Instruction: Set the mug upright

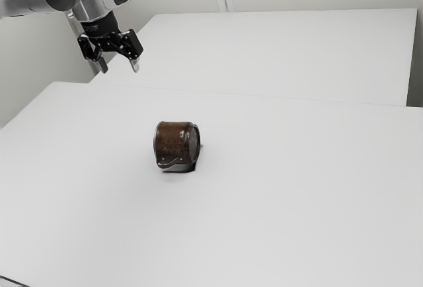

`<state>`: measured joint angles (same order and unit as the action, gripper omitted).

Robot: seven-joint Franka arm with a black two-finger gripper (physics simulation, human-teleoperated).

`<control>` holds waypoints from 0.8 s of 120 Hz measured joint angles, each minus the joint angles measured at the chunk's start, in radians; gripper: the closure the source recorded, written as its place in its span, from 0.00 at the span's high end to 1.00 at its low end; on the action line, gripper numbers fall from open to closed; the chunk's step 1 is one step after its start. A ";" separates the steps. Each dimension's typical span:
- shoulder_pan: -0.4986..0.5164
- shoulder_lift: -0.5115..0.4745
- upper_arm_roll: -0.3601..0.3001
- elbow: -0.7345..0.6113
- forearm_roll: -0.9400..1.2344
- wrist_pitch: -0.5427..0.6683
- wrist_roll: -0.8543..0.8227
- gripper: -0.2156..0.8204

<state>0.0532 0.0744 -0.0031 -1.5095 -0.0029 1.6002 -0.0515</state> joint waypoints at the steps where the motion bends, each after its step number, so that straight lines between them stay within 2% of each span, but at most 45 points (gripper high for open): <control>1: 0.000 0.000 0.000 0.000 0.000 0.000 0.003 0.79; 51: 0.000 0.022 0.012 0.000 -0.047 0.013 0.098 0.79; 60: 0.011 0.060 0.053 0.002 -0.153 0.019 0.132 0.79; 67: 0.074 0.111 0.075 0.003 -0.276 0.022 0.172 0.79; 78: 0.157 0.183 0.083 0.014 -0.427 0.022 0.237 0.79; 96: 0.214 0.274 0.086 -0.012 -0.647 0.016 0.345 0.79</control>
<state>0.2674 0.3481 0.0826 -1.5215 -0.6498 1.6163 0.2935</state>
